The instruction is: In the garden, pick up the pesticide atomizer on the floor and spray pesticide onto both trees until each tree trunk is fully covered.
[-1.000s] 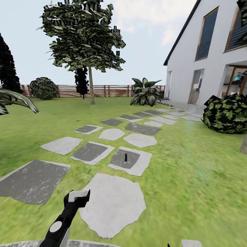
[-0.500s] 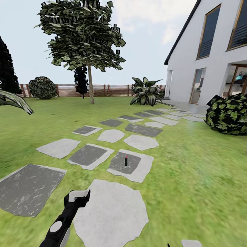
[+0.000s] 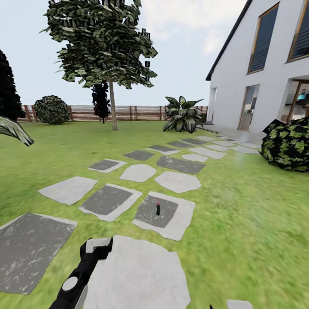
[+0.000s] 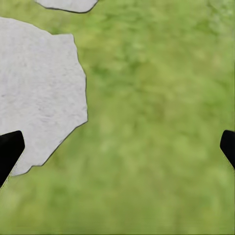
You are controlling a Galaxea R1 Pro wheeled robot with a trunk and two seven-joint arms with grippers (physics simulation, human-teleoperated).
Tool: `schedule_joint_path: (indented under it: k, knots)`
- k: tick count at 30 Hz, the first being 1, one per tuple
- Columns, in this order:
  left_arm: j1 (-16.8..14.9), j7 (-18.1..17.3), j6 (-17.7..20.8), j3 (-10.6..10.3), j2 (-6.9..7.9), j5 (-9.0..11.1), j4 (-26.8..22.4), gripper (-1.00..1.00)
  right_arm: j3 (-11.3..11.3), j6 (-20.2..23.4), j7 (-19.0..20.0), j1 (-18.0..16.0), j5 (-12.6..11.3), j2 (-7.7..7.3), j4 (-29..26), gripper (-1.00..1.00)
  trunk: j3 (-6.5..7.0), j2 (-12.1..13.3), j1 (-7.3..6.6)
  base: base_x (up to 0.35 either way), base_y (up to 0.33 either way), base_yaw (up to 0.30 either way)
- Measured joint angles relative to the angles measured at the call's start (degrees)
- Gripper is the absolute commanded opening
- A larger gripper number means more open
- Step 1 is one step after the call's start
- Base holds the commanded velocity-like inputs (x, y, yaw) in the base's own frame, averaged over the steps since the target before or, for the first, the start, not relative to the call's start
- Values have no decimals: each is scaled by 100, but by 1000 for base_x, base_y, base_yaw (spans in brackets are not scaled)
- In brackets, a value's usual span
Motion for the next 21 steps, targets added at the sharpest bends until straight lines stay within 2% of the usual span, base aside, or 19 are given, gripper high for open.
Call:
schedule_joint_path:
  k: [21]
  knots:
    - [0,0,0,0,0,0,0,100,0,0,0,0,2,0,0,100,0,0,0,335,-11,0]
